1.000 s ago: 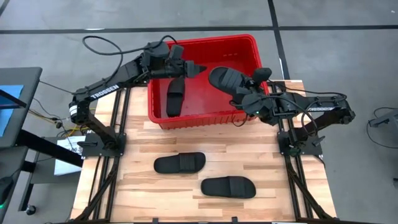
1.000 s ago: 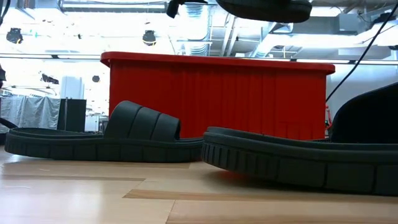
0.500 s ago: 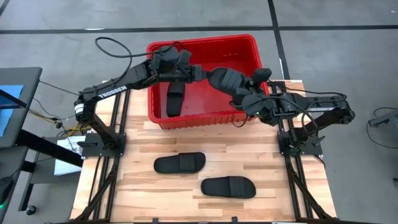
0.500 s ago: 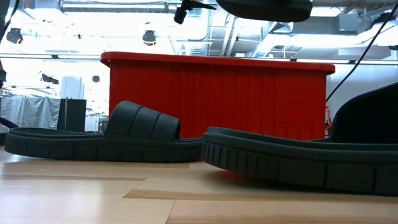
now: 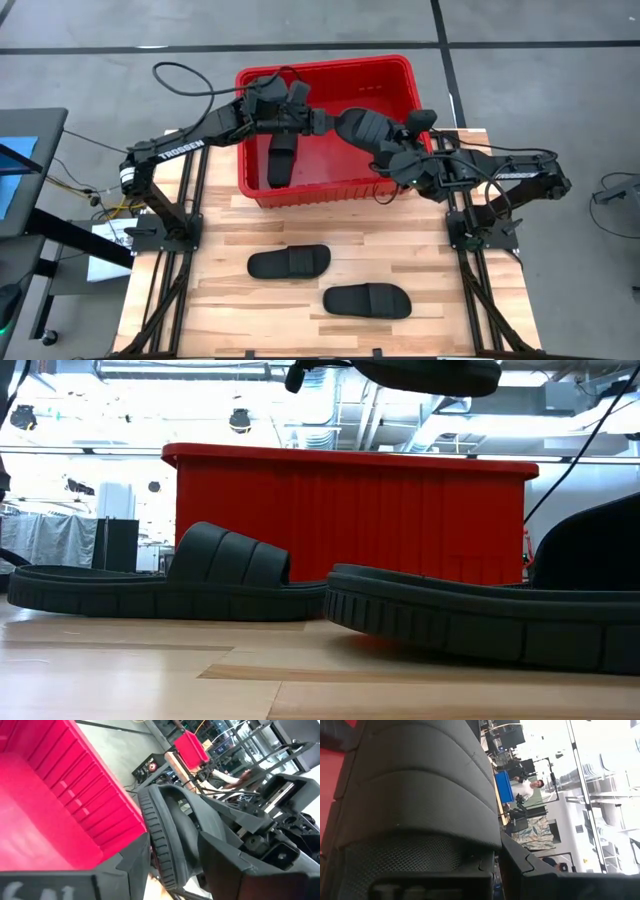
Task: Pick and place slides into bin
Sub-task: Put the top right black slide into the red bin
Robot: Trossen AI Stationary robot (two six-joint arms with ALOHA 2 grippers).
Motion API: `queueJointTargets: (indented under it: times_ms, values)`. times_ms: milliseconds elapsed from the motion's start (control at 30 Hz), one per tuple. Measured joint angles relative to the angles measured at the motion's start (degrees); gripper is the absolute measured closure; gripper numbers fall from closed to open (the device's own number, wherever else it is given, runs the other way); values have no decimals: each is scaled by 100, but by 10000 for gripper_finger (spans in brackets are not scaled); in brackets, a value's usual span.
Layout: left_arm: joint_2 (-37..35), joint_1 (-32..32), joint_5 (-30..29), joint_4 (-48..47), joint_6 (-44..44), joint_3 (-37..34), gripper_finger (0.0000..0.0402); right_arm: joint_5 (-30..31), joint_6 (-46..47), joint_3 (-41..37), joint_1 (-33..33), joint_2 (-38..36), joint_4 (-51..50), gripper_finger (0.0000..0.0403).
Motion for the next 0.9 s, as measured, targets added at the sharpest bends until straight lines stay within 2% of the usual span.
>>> queueJointTargets:
  times_ms: [300, 533, 900]
  values:
    - [278, -17, 211, 88, -19, 11, 305, 79, -2, 0, 0, -9, -13, 403]
    - [492, -39, 455, 15, 162, -7, 382, 74, 0, 7, 2, -15, 4, 403]
    - [474, -39, 438, 104, 427, -7, 390, 48, 4, 7, 2, -13, 4, 403]
